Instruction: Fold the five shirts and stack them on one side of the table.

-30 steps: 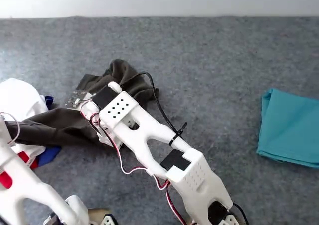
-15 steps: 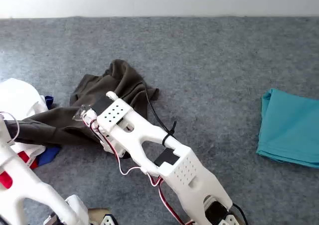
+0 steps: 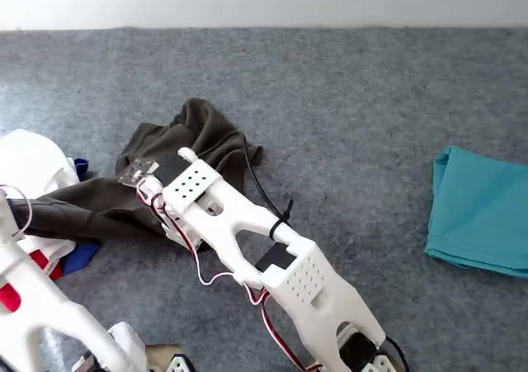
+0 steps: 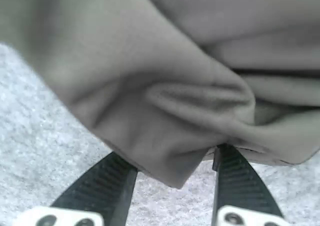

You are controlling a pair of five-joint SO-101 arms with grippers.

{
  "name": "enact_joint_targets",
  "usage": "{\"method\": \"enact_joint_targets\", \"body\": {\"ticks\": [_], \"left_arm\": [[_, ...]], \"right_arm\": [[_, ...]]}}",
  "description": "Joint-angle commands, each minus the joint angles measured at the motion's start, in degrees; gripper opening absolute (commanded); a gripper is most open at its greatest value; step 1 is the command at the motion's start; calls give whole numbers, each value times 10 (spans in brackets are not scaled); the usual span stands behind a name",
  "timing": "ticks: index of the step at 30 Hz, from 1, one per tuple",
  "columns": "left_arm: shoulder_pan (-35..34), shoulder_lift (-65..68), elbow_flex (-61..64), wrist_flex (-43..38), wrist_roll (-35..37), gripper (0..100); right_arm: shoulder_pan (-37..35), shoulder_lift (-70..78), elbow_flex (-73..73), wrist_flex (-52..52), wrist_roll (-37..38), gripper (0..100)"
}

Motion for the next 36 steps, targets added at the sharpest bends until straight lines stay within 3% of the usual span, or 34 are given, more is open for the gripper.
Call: {"method": "enact_joint_targets", "body": {"ticks": [1,18,22,29,36], "left_arm": [[0,-7,-4,-9,-2,14],[1,-7,-4,-9,-2,14],[1,-7,-4,-9,-2,14],[1,-7,-5,-10,-2,14],[1,-11,-8,-11,-2,14]], "right_arm": [[21,2,-23,-2,-4,223],[128,-47,-18,80,24,223],[130,-78,14,81,55,223],[130,-211,201,80,122,224],[107,-273,224,69,124,224]]}}
